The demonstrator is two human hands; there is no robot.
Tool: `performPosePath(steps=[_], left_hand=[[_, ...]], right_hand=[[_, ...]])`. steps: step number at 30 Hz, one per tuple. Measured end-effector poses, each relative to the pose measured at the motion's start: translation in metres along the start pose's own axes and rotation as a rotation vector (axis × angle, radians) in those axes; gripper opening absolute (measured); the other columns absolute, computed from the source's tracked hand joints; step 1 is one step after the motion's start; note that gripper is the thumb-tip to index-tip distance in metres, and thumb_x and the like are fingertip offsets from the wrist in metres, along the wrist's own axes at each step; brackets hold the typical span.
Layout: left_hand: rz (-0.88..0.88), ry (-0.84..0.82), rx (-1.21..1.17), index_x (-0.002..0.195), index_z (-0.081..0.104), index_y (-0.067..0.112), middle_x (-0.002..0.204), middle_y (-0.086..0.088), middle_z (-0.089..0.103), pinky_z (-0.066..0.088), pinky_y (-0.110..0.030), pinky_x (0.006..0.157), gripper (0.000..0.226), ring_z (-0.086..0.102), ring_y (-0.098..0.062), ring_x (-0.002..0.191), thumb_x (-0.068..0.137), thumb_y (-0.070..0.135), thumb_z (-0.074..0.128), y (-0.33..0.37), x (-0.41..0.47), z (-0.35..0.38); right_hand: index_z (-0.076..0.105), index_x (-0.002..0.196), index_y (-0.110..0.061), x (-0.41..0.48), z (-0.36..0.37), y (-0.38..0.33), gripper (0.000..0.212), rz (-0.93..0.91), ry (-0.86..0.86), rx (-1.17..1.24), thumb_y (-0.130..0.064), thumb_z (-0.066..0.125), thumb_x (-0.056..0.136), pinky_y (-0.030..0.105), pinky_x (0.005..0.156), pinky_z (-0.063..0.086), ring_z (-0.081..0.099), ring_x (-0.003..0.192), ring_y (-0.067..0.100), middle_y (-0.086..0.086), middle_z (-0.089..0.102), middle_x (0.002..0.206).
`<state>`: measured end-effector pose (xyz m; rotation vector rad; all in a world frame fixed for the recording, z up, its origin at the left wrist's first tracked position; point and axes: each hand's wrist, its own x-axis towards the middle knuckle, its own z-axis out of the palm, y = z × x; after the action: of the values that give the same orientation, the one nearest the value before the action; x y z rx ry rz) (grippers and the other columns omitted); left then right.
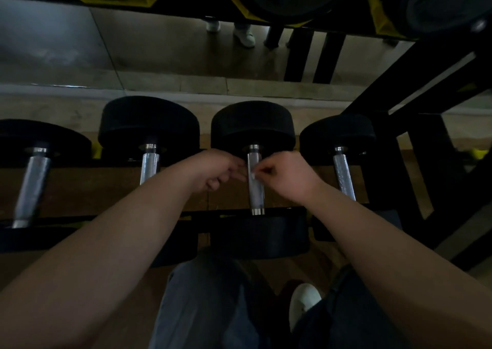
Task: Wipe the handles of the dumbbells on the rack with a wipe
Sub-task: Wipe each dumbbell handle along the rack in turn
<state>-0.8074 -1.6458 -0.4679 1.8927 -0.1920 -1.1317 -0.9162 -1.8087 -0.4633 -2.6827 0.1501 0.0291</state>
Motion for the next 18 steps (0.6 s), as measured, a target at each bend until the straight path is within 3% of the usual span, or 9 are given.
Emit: performPosePath(steps=[2,4,8,11,14,16,18], left_hand=[[0.038,0.056,0.015,0.107,0.066,0.029,0.095,0.001,0.077,0.022,-0.019,0.042,0.016,0.039,-0.006,0.058,0.098,0.021,0.056,0.001,-0.001,0.004],[0.06,0.091,0.08,0.113,0.068,0.03,0.1,0.002,0.076,0.027,-0.021,0.044,0.02,0.048,-0.009,0.071,0.096,0.026,0.059,-0.001,-0.001,0.01],[0.073,0.107,0.102,0.119,0.069,0.031,0.113,-0.003,0.071,0.03,-0.023,0.051,0.026,0.053,-0.015,0.087,0.094,0.03,0.062,-0.001,-0.003,0.017],[0.086,0.145,0.106,0.117,0.068,0.033,0.119,-0.009,0.068,0.036,-0.024,0.057,0.024,0.056,-0.017,0.091,0.095,0.033,0.062,-0.002,0.001,0.023],[0.104,0.162,0.12,0.117,0.067,0.029,0.117,-0.008,0.068,0.04,-0.026,0.062,0.024,0.059,-0.017,0.093,0.094,0.037,0.063,-0.003,0.005,0.029],[0.13,0.184,0.15,0.122,0.064,0.027,0.107,-0.002,0.067,0.042,-0.025,0.061,0.028,0.058,-0.014,0.086,0.096,0.037,0.061,-0.004,0.005,0.032],[0.147,0.209,0.168,0.124,0.062,0.026,0.097,0.0,0.064,0.043,-0.025,0.06,0.029,0.056,-0.014,0.08,0.097,0.037,0.06,-0.006,0.007,0.033]], right_hand=[[0.078,0.111,-0.026,-0.011,-0.002,0.005,0.019,-0.048,-0.187,0.014,-0.029,0.07,0.094,-0.001,0.073,0.039,0.056,0.077,-0.016,-0.016,0.072,0.102],[0.079,0.109,-0.026,-0.016,0.002,0.012,0.018,-0.07,-0.206,0.067,-0.029,0.072,0.092,-0.001,0.073,0.039,0.056,0.075,-0.019,-0.021,0.068,0.096],[0.077,0.112,-0.028,0.002,0.015,0.016,0.019,0.081,0.148,0.192,-0.03,0.068,0.096,-0.002,0.078,0.037,0.062,0.093,-0.006,-0.012,0.073,0.111],[0.076,0.113,-0.025,0.008,0.012,0.016,0.019,0.089,0.227,0.156,-0.029,0.064,0.098,0.014,0.084,0.051,0.068,0.094,0.003,-0.008,0.075,0.108],[0.08,0.095,-0.025,-0.005,0.002,0.013,0.011,0.146,0.03,0.105,-0.028,0.069,0.094,0.021,0.072,0.05,0.067,0.08,0.004,-0.008,0.075,0.09],[0.076,0.078,-0.031,-0.019,0.001,0.01,0.009,0.276,-0.184,0.221,-0.03,0.077,0.087,0.017,0.061,0.045,0.064,0.072,0.001,-0.011,0.071,0.079],[0.075,0.07,-0.031,-0.026,0.007,0.011,0.014,0.381,-0.265,0.337,-0.03,0.082,0.082,0.017,0.058,0.042,0.063,0.074,0.002,-0.01,0.07,0.077]])
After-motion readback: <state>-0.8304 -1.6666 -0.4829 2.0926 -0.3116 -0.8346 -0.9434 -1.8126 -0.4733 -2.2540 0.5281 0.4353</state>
